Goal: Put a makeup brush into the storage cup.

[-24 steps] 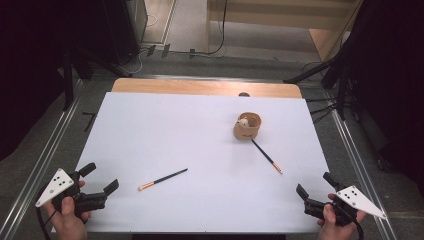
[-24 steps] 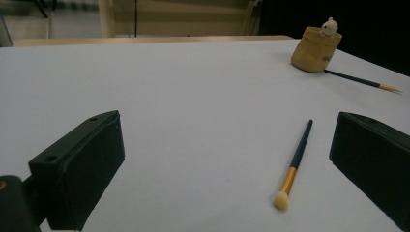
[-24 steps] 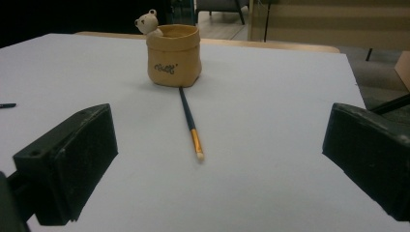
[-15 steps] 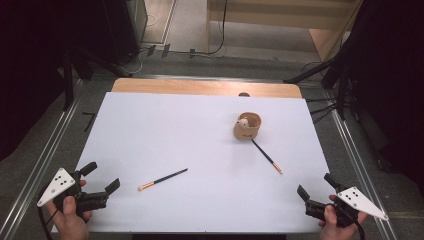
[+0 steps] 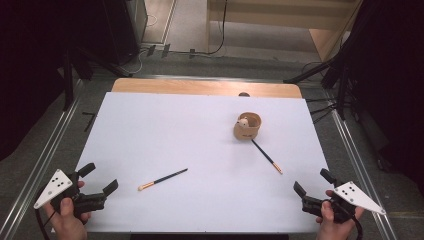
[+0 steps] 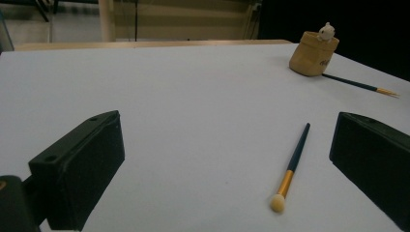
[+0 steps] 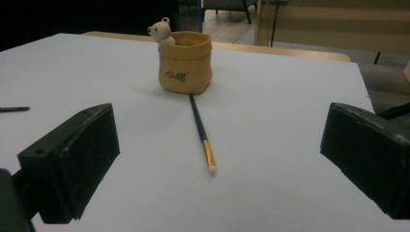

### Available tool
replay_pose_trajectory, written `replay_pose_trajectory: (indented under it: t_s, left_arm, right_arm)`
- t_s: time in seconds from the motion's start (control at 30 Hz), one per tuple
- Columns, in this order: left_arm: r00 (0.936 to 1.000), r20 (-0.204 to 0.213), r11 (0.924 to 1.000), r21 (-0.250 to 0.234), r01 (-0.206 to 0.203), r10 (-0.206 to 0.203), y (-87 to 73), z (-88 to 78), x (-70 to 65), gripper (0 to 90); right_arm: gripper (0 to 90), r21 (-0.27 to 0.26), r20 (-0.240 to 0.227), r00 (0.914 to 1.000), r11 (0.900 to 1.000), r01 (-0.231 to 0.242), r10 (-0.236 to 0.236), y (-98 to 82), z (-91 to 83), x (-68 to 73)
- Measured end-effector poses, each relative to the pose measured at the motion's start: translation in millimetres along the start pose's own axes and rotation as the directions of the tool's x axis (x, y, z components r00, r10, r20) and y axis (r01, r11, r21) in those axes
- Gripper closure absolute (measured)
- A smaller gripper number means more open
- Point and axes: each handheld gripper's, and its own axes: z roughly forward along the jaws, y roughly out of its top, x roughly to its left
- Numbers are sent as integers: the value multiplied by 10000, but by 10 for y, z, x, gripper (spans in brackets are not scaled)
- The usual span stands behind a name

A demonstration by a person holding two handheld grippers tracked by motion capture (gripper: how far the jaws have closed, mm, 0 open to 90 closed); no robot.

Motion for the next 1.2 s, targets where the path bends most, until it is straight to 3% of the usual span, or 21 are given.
replay_pose_trajectory:
  t_s: [0.47,0.83,1.07,1.2]
  left_arm:
    - [10000,-25,10000,-33,-54,54,-3,-13,-28,0]
    - [9999,-26,9999,19,-129,129,-7,-7,-28,0]
    - [9999,-29,9999,-5,-101,101,-5,-20,-32,0]
    - [9999,-11,9999,-45,-115,115,2,-26,-30,0]
  right_arm:
    - [33,496,-210,9996,9985,221,-211,302,188,48]
    - [52,981,-446,9979,9939,502,-460,533,445,127]
    - [64,1620,-618,9969,9851,576,-481,673,668,151]
    - [69,2144,-752,9957,9743,694,-544,728,792,140]
